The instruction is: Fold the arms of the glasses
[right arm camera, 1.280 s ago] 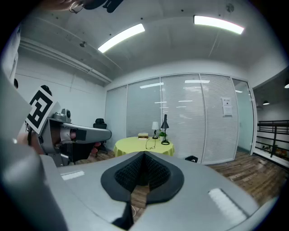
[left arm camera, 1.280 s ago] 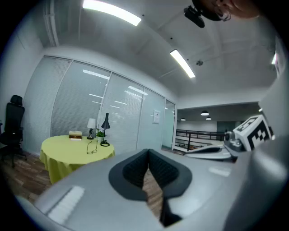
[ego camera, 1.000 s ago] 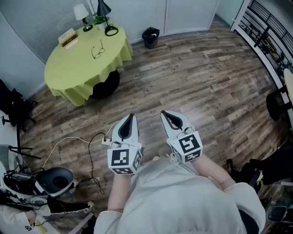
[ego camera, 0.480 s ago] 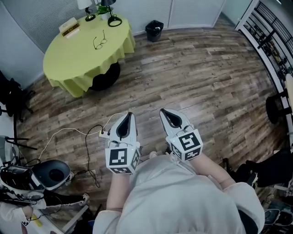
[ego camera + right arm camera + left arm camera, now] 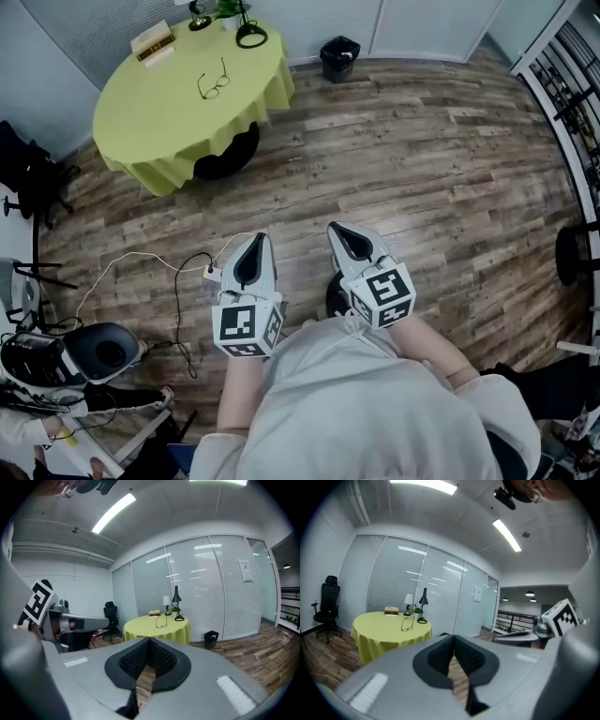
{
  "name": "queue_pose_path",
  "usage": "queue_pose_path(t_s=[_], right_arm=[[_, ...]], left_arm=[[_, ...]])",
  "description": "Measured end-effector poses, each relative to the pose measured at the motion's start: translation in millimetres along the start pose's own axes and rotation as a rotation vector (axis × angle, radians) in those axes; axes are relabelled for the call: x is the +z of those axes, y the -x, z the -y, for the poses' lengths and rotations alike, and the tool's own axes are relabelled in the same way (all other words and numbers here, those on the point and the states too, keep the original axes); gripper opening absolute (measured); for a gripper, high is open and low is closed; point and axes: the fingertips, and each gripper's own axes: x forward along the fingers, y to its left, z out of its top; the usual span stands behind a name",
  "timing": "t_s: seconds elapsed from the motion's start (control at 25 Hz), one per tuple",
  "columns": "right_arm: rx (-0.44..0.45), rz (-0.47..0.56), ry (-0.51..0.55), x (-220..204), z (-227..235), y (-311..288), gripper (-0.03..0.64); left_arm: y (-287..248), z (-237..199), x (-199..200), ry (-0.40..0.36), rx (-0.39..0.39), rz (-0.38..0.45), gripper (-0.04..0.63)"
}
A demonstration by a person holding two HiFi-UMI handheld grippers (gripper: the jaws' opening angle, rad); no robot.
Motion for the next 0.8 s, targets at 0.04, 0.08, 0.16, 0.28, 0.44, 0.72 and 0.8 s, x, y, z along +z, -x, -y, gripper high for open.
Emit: queue_pose_path(t_s=[0.04,0.08,0.16,0.28,0.44,0.72,0.8], right_arm=[[0.013,0.001,0.004,6,13,-10,-0.002],[0.024,0.0,0.008,12,27,-20,-0.002],[0.042,-0.004,0.015,24,58,-39,-0.003],[0.062,-0.01,0.021,41,111,-64,-0.002],[0.076,-0.036,0.014,52,186,-86,-0.002],[0.084,-0.075,-0.001,59,276,-120,-0.002],[0.094,-0.081,0.001,60,287,-130,-0.002]], left_arm=[[-15,1,5,0.003,0.006,0.003,0.006],[-31,2,10,0.006,0.01,0.007,0.006],[-65,6,22,0.012,0.019,0.013,0.006],[-122,16,37,0.011,0.036,0.011,0.006],[-193,38,50,0.015,0.061,0.006,0.006],[-273,61,56,0.013,0.081,-0.013,0.006],[-287,56,52,0.027,0.097,-0.03,0.006]])
